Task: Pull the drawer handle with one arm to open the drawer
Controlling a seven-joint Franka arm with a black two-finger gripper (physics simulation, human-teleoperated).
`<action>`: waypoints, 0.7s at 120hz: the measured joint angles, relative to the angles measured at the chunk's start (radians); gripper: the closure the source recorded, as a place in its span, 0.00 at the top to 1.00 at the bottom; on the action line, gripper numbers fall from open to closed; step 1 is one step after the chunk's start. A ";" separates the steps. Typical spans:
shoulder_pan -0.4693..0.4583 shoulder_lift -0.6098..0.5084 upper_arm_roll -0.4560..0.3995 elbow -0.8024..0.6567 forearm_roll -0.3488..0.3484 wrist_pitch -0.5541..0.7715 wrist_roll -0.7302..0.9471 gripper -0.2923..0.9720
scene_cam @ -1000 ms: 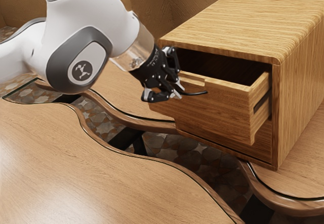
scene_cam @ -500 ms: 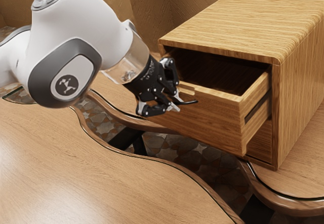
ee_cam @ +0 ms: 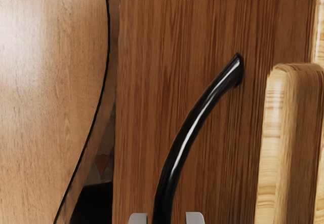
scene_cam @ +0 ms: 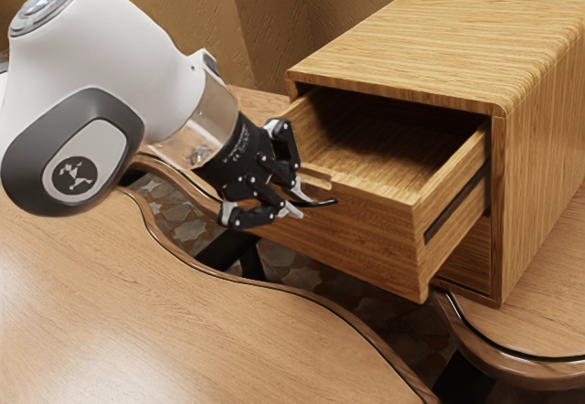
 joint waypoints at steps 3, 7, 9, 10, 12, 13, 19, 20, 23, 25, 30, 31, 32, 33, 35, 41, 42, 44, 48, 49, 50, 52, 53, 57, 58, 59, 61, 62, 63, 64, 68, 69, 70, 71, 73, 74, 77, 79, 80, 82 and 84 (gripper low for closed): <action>0.003 -0.012 0.000 -0.012 0.000 0.000 0.000 0.20; 0.009 -0.028 0.000 -0.028 0.001 -0.001 -0.001 0.21; 0.011 -0.035 0.000 -0.035 0.001 -0.001 -0.001 0.20; 0.012 -0.038 0.000 -0.038 0.001 -0.001 -0.001 0.20; 0.013 -0.043 0.000 -0.043 0.001 -0.001 -0.001 0.21; 0.013 -0.046 0.000 -0.045 0.001 -0.001 -0.001 0.21; 0.015 -0.056 -0.001 -0.054 0.001 -0.002 -0.001 0.20; 0.015 -0.058 -0.001 -0.055 0.001 -0.002 -0.002 0.20; 0.017 -0.063 -0.001 -0.060 0.001 -0.002 -0.002 0.20; 0.018 -0.068 -0.001 -0.064 0.001 -0.002 -0.002 0.20; 0.022 -0.081 -0.001 -0.073 0.002 -0.003 -0.002 0.20; 0.023 -0.084 -0.002 -0.074 0.002 -0.004 -0.002 0.20; 0.024 -0.088 -0.003 -0.075 0.002 -0.005 -0.002 0.20; 0.025 -0.091 -0.004 -0.076 0.002 -0.007 -0.002 0.20; 0.028 -0.099 -0.006 -0.078 0.002 -0.010 -0.002 0.20; 0.053 -0.127 -0.027 -0.080 0.002 -0.022 -0.002 0.21; 0.056 -0.131 -0.031 -0.080 0.002 -0.025 -0.002 0.21; 0.063 -0.140 -0.042 -0.078 0.003 -0.030 -0.003 0.22; 0.084 -0.161 -0.075 -0.071 0.006 -0.044 -0.003 0.24; 0.094 -0.168 -0.087 -0.067 0.007 -0.049 -0.004 0.25; 0.104 -0.174 -0.101 -0.062 0.007 -0.055 -0.004 0.26; 0.126 -0.188 -0.134 -0.050 0.011 -0.069 -0.005 0.27; 0.139 -0.196 -0.153 -0.043 0.015 -0.076 -0.006 0.28; 0.185 -0.233 -0.221 -0.014 0.036 -0.109 -0.008 0.32; 0.194 -0.242 -0.233 -0.008 0.041 -0.117 -0.008 0.33; 0.202 -0.251 -0.243 -0.002 0.045 -0.125 -0.008 0.35; 0.219 -0.267 -0.258 0.011 0.053 -0.141 -0.009 0.37; 0.230 -0.274 -0.263 0.020 0.055 -0.150 -0.010 0.39; 0.245 -0.277 -0.267 0.035 0.058 -0.162 -0.010 0.40; 0.258 -0.281 -0.270 0.048 0.060 -0.173 -0.011 0.42; 0.317 -0.276 -0.277 0.118 0.062 -0.223 -0.012 0.47; 0.328 -0.270 -0.274 0.141 0.058 -0.237 -0.012 0.48; 0.339 -0.265 -0.271 0.162 0.055 -0.250 -0.013 0.49; 0.347 -0.260 -0.268 0.182 0.052 -0.263 -0.013 0.50; 0.361 -0.251 -0.263 0.214 0.046 -0.288 -0.014 0.52; 0.367 -0.248 -0.261 0.227 0.044 -0.300 -0.015 0.53; 0.379 -0.242 -0.257 0.256 0.038 -0.333 -0.017 0.55; 0.384 -0.238 -0.256 0.269 0.034 -0.353 -0.020 0.57; 0.386 -0.237 -0.256 0.274 0.033 -0.362 -0.021 0.57; 0.389 -0.235 -0.254 0.282 0.030 -0.382 -0.024 0.59; 0.392 -0.233 -0.252 0.288 0.027 -0.400 -0.027 0.60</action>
